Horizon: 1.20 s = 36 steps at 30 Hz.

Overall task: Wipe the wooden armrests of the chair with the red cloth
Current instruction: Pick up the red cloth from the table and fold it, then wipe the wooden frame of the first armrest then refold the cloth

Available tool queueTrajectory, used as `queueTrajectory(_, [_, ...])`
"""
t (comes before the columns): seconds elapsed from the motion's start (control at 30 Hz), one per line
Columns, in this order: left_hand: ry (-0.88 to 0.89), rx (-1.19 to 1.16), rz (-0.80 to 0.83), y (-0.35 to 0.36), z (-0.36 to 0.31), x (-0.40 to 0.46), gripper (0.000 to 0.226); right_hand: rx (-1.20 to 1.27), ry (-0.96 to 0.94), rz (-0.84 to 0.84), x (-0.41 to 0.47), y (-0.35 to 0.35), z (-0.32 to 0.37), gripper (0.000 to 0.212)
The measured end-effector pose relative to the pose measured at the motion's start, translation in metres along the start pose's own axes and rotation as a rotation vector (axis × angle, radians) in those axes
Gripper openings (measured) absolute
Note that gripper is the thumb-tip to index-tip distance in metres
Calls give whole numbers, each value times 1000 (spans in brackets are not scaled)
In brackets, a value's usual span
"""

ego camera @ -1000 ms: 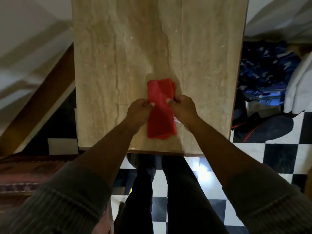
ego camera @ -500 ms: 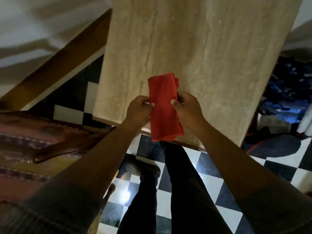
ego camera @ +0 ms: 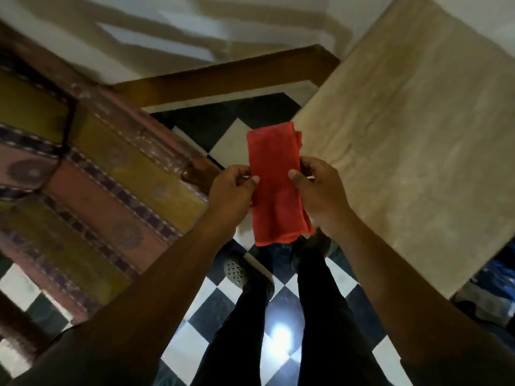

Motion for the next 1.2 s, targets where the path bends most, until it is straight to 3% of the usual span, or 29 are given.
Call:
queueTrajectory(0.37, [22,-410,-261,-150,41,-8,13,-273,-314,195,5,152,86,28])
queueTrajectory(0.6, [-6,-657,-300,-173,54,56,8,-388,-435,92,62,215,117,31])
queueTrajectory(0.87, [39,-655,-306,-175,76,100,9,-481,-505,38,99,243,85,39])
queueTrajectory(0.97, [61,-685,-317,-176,83,99,5,-640,-737,-37,93,245,83,36])
queueTrajectory(1.07, [109,-513,-448,-181,97,102,22,-885,-1087,15,86,254,85,47])
queueTrajectory(1.13, [134,-143,-574,-189,116,111,36,-1062,-1163,213,86,267,79,60])
queueTrajectory(1.2, [123,291,-584,-197,138,130,56,-1162,-1134,354,90,273,72,69])
Point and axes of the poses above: each hand's wrist, its own x-axis towards the middle knuckle, its own y-axis out of the palm, z = x × y, the point moved 3 cm from there along x, towards the middle knuckle, and after that the axes turned 1 degree about -x, right-handed, at the moved point
